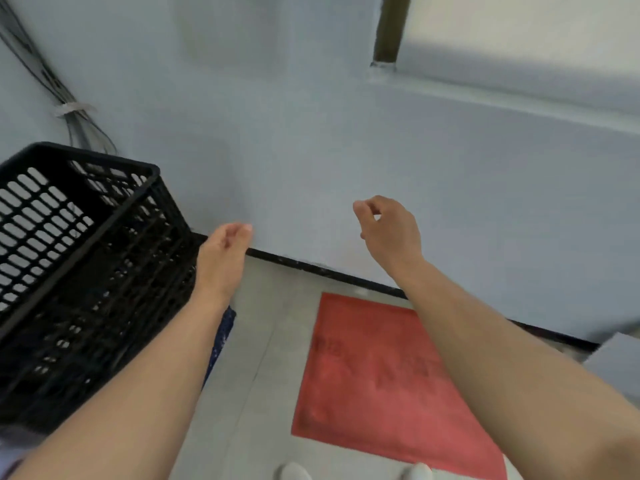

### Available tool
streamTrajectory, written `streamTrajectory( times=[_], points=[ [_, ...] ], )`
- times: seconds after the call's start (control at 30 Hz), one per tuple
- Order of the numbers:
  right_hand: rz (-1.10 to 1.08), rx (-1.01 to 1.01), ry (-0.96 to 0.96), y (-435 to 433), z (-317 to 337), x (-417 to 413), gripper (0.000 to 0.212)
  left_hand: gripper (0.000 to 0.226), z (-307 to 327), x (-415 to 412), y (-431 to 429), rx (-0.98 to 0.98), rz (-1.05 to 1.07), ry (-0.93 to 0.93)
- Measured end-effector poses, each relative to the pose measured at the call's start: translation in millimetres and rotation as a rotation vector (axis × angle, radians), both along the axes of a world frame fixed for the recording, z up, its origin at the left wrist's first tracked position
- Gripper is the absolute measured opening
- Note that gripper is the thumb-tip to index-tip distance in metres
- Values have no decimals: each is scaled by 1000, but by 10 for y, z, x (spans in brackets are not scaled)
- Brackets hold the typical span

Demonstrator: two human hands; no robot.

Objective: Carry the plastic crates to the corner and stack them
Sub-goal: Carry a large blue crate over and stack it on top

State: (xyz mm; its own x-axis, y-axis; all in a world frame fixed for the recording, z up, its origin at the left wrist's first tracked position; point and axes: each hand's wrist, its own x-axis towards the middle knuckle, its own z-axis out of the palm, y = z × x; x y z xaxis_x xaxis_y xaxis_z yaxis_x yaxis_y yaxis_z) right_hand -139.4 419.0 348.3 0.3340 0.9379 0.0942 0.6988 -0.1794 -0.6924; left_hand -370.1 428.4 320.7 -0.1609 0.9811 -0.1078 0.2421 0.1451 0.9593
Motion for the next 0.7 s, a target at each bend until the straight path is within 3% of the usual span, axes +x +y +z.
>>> streamTrajectory(
  times=[0.3, 0.7],
  points=[
    [-318, -7, 52, -1286, -158, 1710, 26, 16, -119, 1957, -515, -16, -270, -77],
    [-714, -76, 94, -3575, -479, 3980, 33, 6, -555, 4834, -2254, -161, -690, -116]
  ],
)
